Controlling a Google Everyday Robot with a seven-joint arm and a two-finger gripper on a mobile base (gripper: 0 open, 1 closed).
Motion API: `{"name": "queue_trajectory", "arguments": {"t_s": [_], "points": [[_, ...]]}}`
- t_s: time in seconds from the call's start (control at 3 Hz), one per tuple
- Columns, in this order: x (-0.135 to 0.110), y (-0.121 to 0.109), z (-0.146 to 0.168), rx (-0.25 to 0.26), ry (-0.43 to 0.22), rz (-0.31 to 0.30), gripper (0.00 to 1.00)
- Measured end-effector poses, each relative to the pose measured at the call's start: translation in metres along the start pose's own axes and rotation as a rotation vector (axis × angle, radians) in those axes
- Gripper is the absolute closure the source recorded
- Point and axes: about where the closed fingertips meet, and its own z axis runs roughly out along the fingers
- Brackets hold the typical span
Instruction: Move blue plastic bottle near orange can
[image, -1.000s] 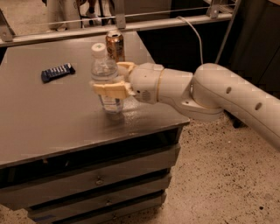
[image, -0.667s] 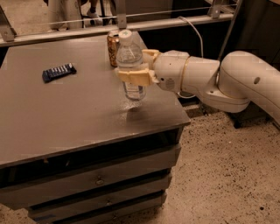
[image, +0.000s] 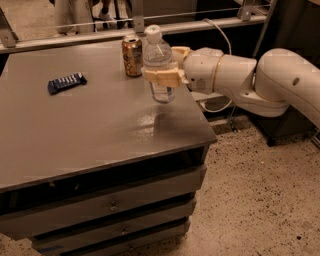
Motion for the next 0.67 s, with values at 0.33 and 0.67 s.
{"name": "queue_trajectory", "arguments": {"t_s": [0.33, 0.67], "points": [[0.008, -0.069, -0.003, 0.054, 0.006, -0.059, 1.00], [0.018, -0.125, -0.007, 0.119, -0.058, -0.042, 1.00]]}}
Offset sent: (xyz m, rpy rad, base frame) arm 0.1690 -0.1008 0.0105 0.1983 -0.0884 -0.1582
